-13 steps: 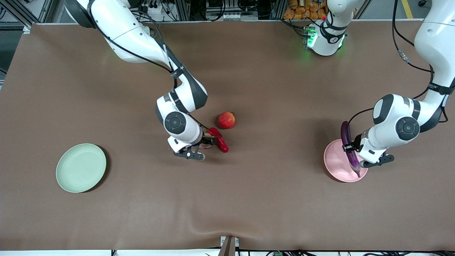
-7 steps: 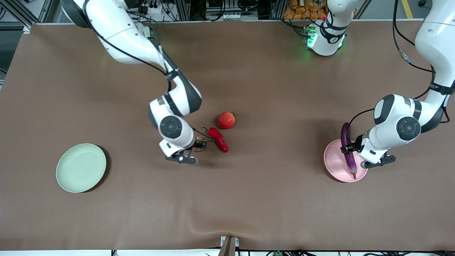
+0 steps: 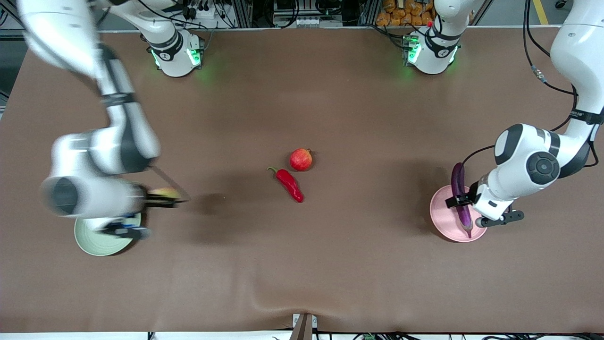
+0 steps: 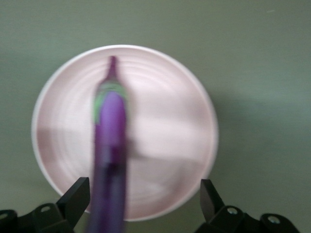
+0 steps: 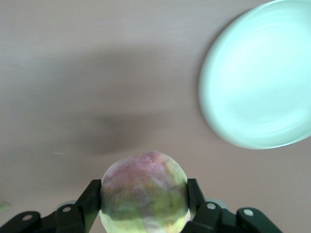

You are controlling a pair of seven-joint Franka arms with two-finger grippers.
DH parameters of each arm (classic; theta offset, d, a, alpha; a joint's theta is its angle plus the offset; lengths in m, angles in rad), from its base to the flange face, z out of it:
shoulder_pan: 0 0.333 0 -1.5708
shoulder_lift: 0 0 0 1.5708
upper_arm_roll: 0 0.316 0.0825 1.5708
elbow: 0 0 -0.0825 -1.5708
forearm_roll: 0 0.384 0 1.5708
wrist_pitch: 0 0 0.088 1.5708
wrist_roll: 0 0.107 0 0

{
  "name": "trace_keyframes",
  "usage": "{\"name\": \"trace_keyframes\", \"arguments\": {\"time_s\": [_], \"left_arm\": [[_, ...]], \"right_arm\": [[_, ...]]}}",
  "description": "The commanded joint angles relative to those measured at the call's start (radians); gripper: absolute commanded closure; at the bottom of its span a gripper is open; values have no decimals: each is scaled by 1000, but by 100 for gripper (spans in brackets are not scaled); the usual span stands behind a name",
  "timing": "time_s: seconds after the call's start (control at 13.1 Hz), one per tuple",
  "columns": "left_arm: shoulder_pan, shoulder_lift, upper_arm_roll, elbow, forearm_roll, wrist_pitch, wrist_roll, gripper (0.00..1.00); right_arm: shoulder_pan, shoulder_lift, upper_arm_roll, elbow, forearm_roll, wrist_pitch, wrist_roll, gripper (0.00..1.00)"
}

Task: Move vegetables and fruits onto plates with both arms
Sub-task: 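Carry the yellow apple to the green plate while the left gripper releases, then grasp the red chili with the left gripper while the right gripper releases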

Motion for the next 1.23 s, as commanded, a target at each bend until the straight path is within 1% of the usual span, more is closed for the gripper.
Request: {"name": "trace_keyframes", "arguments": {"time_s": [0.0, 0.08, 0.15, 0.31, 0.46, 0.54, 0.61, 0.69, 0.77, 0.84, 0.92, 1.0, 1.07, 1.15], "left_arm": [[-49, -16, -35, 11, 3, -22, -144, 0], [-91, -16, -35, 27, 3, -32, -185, 0], [-129, -7, -35, 53, 2, -35, -228, 0], [-235, 14, -35, 112, -20, -35, -346, 0], [-353, 46, -29, 189, -63, -35, -475, 0], [-422, 69, -21, 235, -75, -35, -544, 0], [-511, 97, 15, 293, -93, -35, -624, 0], [-616, 131, 81, 388, -116, -35, -688, 0], [-737, 174, 159, 475, -158, -35, -745, 0], [-871, 212, 260, 566, -182, -35, -799, 0], [-975, 237, 352, 628, -214, -34, -839, 0], [-1048, 250, 416, 652, -262, -22, -845, 0], [-1100, 263, 457, 660, -282, 7, -850, 0], [-1137, 277, 477, 663, -285, 35, -851, 0]], "right_arm": [[-208, -9, 29, -25, -11, -7, -238, 100], [-279, -1, 29, -25, -12, -1, -287, 100], [-317, 6, 29, -26, -32, 8, -331, 100], [-347, 16, 29, -34, -86, 65, -335, 100], [-373, 69, 31, -36, -84, 154, -335, 100], [-368, 91, 31, -37, -80, 171, -333, 100], [-356, 108, 31, -37, -74, 183, -327, 100], [-332, 117, 31, -37, -75, 206, -302, 100], [-324, 118, 31, -51, -80, 211, -253, 100], [-310, 126, 31, -59, -86, 228, -204, 100], [-308, 147, 31, -63, -86, 263, -188, 100], [-321, 163, 31, -72, -86, 281, -201, 100], [-325, 165, 31, -72, -87, 283, -220, 69], [-334, 165, 31, -71, -87, 277, -270, 43]]}}
